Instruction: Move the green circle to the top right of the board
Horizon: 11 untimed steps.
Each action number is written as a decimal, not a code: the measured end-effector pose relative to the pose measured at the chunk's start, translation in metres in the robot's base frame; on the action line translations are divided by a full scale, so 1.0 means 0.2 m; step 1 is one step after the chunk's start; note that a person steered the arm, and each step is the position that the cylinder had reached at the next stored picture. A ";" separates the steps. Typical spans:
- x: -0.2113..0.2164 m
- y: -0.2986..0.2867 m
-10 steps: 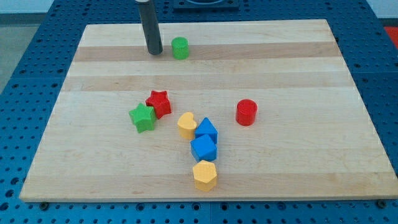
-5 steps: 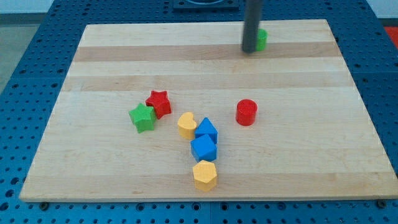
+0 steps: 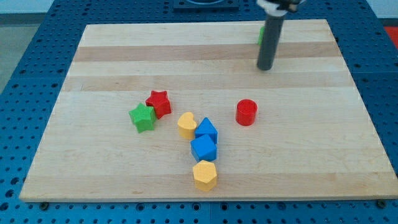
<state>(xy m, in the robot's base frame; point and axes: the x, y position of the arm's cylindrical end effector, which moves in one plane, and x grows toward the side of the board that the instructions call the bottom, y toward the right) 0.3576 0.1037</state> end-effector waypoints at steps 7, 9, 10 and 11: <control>-0.42 0.31; -0.39 0.37; -0.07 0.28; 0.25 0.28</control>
